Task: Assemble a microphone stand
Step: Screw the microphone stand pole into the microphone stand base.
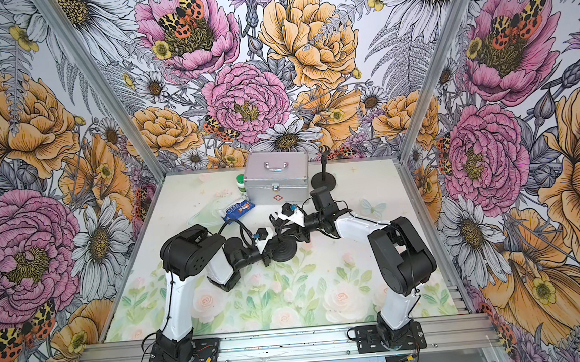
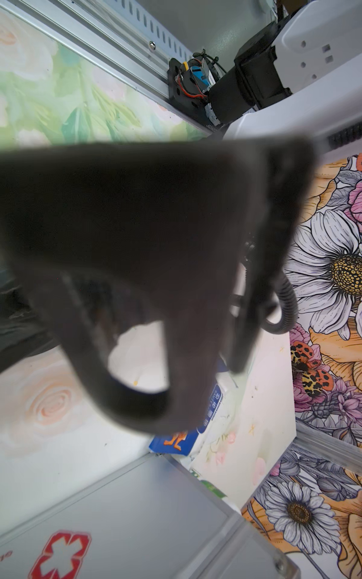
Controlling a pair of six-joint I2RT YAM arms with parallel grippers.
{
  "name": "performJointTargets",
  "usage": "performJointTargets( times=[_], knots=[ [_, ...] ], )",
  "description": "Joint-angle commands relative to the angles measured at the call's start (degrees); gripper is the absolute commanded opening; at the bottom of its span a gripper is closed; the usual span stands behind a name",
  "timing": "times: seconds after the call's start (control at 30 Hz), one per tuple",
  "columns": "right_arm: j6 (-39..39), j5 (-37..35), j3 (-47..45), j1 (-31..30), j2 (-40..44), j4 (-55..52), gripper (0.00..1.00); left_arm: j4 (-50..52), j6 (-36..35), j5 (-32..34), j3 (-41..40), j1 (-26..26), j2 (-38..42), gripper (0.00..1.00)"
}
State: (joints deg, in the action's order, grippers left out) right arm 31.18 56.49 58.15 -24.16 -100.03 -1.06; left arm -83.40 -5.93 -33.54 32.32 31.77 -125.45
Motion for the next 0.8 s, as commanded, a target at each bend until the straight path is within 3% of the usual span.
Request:
performJointTargets(
  times=[0.0, 0.33, 0.5, 0.53, 0.63, 0.7, 0.77],
  knots=[
    [0.81, 2.61, 2.29, 1.08, -1.03, 0.35, 0.41, 2.49, 0.21, -0.99, -0.16, 0.90, -1.68, 0.22],
    [-1.64, 8.45, 6.64, 0.11, -4.01, -0.08, 0.45, 2.47, 0.62, -0.96, 0.39, 0.64, -1.93, 0.22],
    [-1.26, 5.73, 4.08, 0.11, -4.14, 0.01, 0.27, 2.48, 0.55, -0.91, 0.20, 0.68, -2.24, 0.22],
    [-1.03, 4.25, 3.28, 0.08, -3.73, 0.16, 0.19, 2.47, 0.64, -0.82, 0.29, 0.66, -2.19, 0.22],
    [-3.45, -5.21, -0.37, -1.21, -1.82, 4.03, 0.01, 2.49, 0.88, -0.89, 0.37, 0.75, -2.38, 0.22],
    [-11.52, -19.15, -5.80, -3.15, 0.56, 14.14, 0.00, 2.46, 0.88, -0.87, 0.72, 0.74, -2.86, 0.22],
    [-23.27, -40.25, -13.97, -6.06, 3.47, 28.54, 0.00, 2.51, 0.95, -0.50, 0.74, 0.73, -2.64, 0.22]
  ],
)
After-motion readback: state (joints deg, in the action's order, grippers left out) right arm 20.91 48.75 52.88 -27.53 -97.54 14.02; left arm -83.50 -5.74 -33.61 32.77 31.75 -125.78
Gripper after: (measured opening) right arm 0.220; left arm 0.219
